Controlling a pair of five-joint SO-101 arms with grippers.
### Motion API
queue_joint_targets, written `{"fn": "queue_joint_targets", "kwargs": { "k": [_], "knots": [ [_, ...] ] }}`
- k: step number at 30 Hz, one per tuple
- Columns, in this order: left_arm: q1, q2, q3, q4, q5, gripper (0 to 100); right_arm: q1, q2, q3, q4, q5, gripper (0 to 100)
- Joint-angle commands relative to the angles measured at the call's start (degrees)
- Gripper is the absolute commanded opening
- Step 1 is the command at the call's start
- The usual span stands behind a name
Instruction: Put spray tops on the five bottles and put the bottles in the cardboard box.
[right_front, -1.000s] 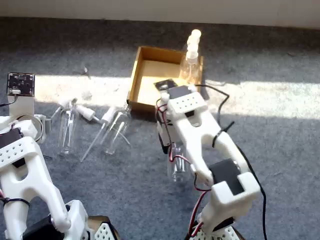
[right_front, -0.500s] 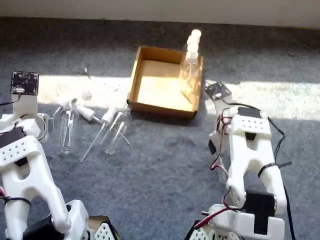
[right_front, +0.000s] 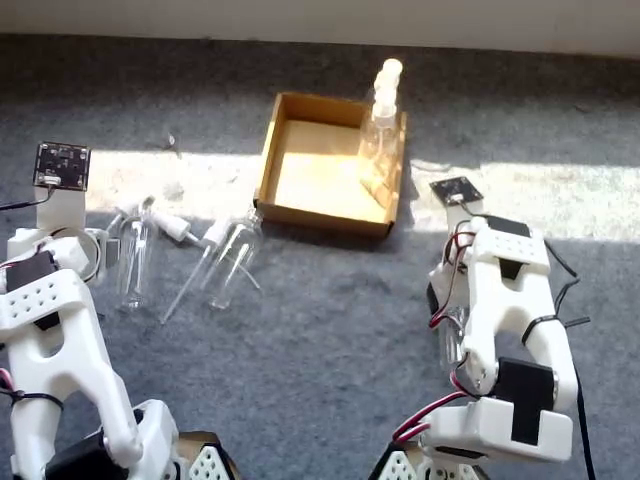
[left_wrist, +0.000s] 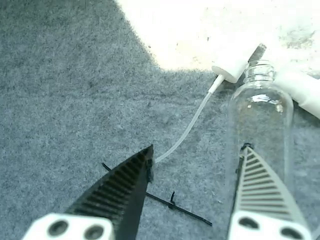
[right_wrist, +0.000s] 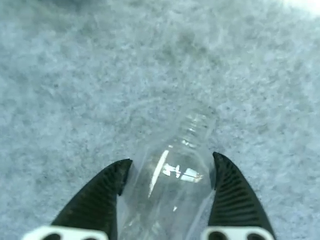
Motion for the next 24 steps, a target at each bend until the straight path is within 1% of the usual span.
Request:
{"fn": "queue_joint_targets", "kwargs": {
  "k": [1,4,7,11,17,19,22,24],
  "knots": [
    [1.2,-0.5,-0.7,0.4,-0.1,26,0.7,-3.0,-0.2,0.7,-0.9,14.6],
    [1.1,-0.5,-0.7,0.4,-0.2,26,0.7,-2.8,0.1,0.7,-1.0,14.6],
    [1.1,-0.5,-0.7,0.4,-0.2,26,0.7,-2.8,0.0,0.4,-5.2,14.6],
    [1.2,-0.5,-0.7,0.4,-0.2,26,0.7,-2.8,-0.1,0.3,-8.7,14.6],
    [1.1,-0.5,-0.7,0.5,-0.2,26,0.7,-2.8,0.1,0.7,-10.2,14.9],
    [1.1,-0.5,-0.7,0.5,-0.2,26,0.8,-2.9,0.1,0.7,-13.5,14.9],
    [1.1,-0.5,-0.7,0.5,-0.2,26,0.8,-3.2,0.0,0.8,-15.6,15.2],
    [1.0,-0.5,-0.7,0.5,-0.2,26,0.7,-3.2,-0.1,1.8,-16.5,17.2]
  ]
}}
